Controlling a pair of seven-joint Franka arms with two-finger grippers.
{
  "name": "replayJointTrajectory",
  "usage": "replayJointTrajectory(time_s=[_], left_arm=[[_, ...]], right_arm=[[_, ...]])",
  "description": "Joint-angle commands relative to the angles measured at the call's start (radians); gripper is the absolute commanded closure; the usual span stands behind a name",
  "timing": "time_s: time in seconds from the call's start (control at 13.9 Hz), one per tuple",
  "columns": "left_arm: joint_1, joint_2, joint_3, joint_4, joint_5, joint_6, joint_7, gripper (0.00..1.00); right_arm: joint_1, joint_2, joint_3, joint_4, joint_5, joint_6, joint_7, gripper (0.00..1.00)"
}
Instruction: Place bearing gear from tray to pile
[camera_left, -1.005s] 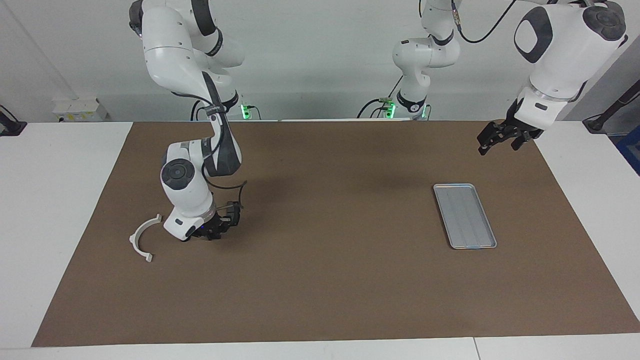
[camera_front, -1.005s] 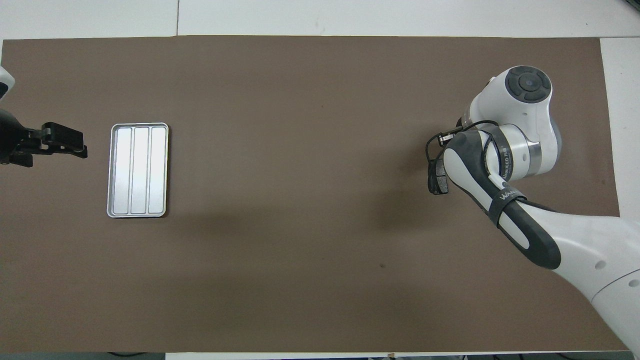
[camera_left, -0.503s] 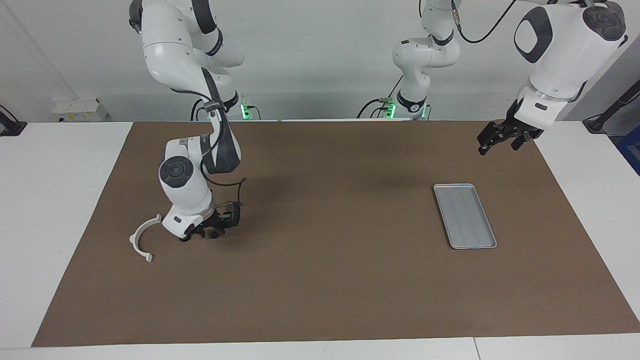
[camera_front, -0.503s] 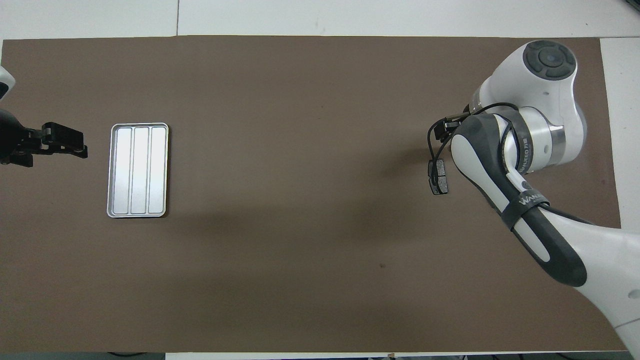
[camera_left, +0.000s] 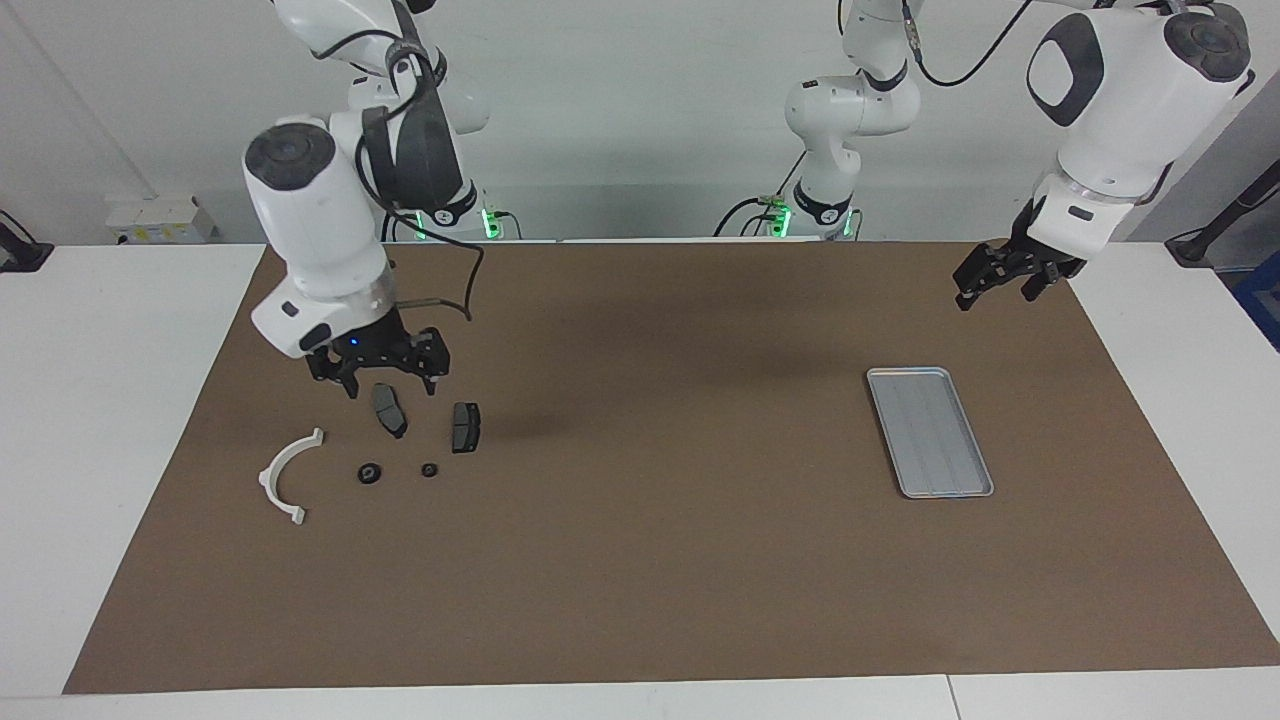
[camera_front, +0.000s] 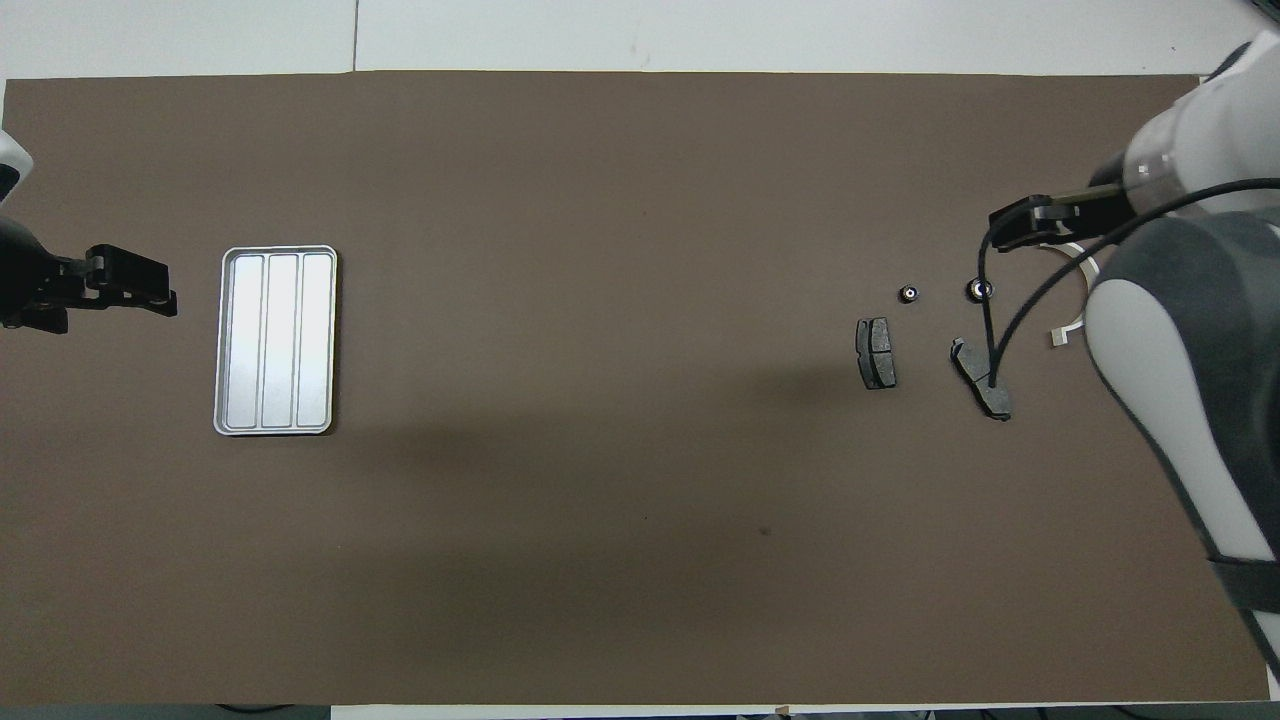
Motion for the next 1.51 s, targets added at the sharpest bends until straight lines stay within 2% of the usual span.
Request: replayJointTrajectory(time_s=[0.0, 0.14, 0.36, 0.79, 1.22, 1.44], left_arm=[[0.005, -0.018, -0.006, -0.006, 0.002, -0.009, 0.001, 0.00], [0.005, -0.018, -0.008, -0.006, 0.002, -0.009, 0.001, 0.00], [0.005, -0.018, -0.008, -0.006, 0.002, -0.009, 0.001, 0.00], [0.005, -0.020, -0.006, -0.006, 0.002, -0.009, 0.001, 0.00], [0.005, -0.020, -0.008, -0.006, 0.002, -0.007, 0.001, 0.00], [0.005, -0.020, -0.008, -0.006, 0.002, -0.009, 0.001, 0.00]], right_arm=[[-0.046, -0.090, -0.001, -0.023, 0.001, -0.092, -0.063, 0.00], [-0.051, -0.121, -0.001, -0.056, 0.007, -0.123, -0.051, 0.00], [-0.058, -0.170, -0.001, -0.156, 0.021, -0.080, -0.016, 0.00], [-0.081, -0.173, -0.010, -0.162, 0.075, -0.094, 0.078, 0.00], [-0.091, -0.191, -0.010, -0.253, 0.075, 0.009, 0.059, 0.00], [-0.087, -0.193, -0.010, -0.259, 0.093, 0.018, 0.064, 0.00]])
